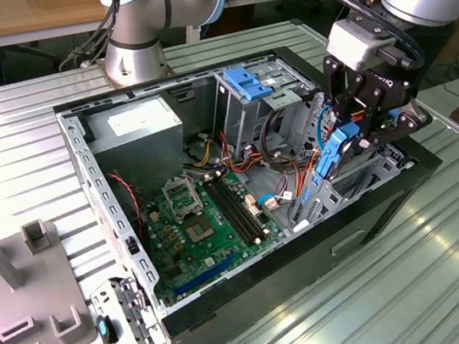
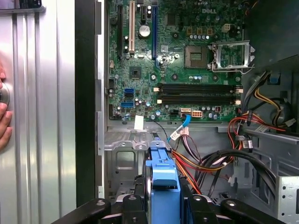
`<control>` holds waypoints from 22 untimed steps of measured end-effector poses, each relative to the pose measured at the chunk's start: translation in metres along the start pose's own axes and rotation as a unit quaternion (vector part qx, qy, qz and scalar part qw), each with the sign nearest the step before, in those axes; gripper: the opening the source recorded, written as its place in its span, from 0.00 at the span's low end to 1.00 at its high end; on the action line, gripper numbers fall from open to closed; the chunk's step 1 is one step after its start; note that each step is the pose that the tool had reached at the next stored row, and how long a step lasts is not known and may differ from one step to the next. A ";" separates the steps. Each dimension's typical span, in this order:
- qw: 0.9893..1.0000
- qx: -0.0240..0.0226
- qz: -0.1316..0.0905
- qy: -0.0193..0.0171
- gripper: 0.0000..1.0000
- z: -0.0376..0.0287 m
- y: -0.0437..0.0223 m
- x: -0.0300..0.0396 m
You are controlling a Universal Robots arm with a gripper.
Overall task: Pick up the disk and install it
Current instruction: 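Insert the disk into the insertion slot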
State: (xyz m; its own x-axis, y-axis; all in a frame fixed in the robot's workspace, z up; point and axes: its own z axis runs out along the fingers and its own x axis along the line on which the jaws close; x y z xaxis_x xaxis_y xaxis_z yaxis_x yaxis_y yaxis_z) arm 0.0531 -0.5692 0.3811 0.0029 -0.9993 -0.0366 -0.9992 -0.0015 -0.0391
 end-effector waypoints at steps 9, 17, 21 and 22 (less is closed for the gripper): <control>1.000 0.000 0.000 0.000 0.37 0.0056 -0.0001 0.0002; 1.000 0.000 0.000 0.000 0.37 0.0110 -0.0001 0.0005; 1.000 0.000 0.000 0.000 0.37 0.0134 -0.0001 0.0006; 1.000 0.000 0.000 0.000 0.37 0.0138 -0.0001 0.0006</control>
State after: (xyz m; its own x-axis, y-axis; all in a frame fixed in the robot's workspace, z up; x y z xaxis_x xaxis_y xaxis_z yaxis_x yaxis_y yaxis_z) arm 0.0538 -0.5693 0.3673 0.0029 -0.9993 -0.0367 -0.9992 -0.0015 -0.0390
